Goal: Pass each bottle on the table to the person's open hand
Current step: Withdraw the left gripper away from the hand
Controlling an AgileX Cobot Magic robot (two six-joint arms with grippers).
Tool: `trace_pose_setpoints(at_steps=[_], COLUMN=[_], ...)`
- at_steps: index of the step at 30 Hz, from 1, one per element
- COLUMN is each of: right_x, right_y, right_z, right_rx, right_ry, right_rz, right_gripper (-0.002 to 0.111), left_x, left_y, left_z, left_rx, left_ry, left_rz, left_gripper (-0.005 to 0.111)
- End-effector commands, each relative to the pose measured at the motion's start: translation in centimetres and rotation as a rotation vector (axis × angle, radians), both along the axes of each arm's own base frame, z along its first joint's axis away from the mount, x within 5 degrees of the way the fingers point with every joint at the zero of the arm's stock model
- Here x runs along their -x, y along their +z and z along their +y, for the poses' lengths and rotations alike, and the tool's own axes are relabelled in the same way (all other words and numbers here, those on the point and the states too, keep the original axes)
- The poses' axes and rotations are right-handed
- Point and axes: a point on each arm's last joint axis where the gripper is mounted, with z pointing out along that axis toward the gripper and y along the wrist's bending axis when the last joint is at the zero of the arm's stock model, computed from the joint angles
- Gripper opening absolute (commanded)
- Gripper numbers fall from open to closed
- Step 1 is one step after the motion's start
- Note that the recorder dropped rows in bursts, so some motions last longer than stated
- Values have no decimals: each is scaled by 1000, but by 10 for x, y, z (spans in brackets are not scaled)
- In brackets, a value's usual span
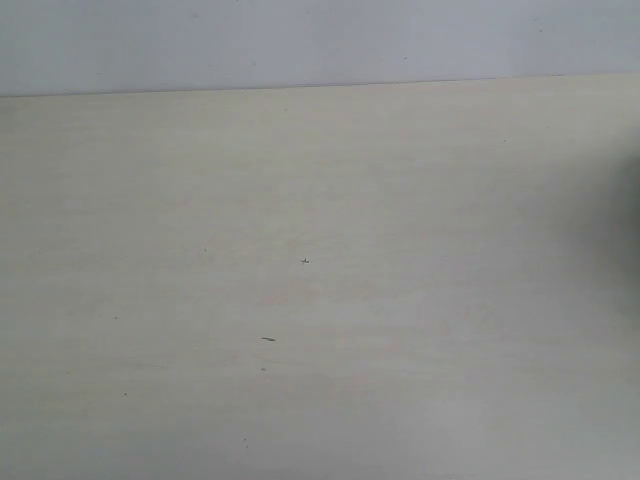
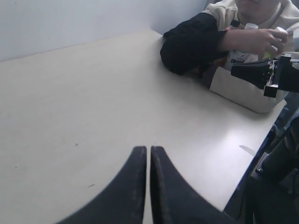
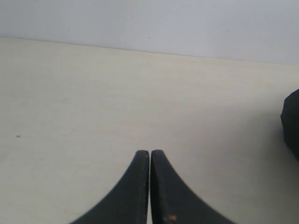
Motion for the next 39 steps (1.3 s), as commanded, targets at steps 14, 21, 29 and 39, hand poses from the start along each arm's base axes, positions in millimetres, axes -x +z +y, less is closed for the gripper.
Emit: trace_pose_setpoints(at_steps=[14, 21, 29, 39], right_x=[1, 1, 1, 1], right_y=[0, 0, 0, 0], right_z=[0, 0, 0, 0], right_rx=[-4, -2, -2, -2], right_ry=[4, 4, 4, 4], right_rz=[-15, -15, -15, -15], right_gripper=[1, 1, 1, 1], left_x=[2, 3, -7, -11], left_y=[-45, -85, -124, -134], left_z=[29, 38, 39, 37], left_rx=[35, 87, 35, 154], left_ry=[338, 518, 633, 654], left_rz=[-213, -236, -184, -229], left_gripper=[5, 5, 5, 5])
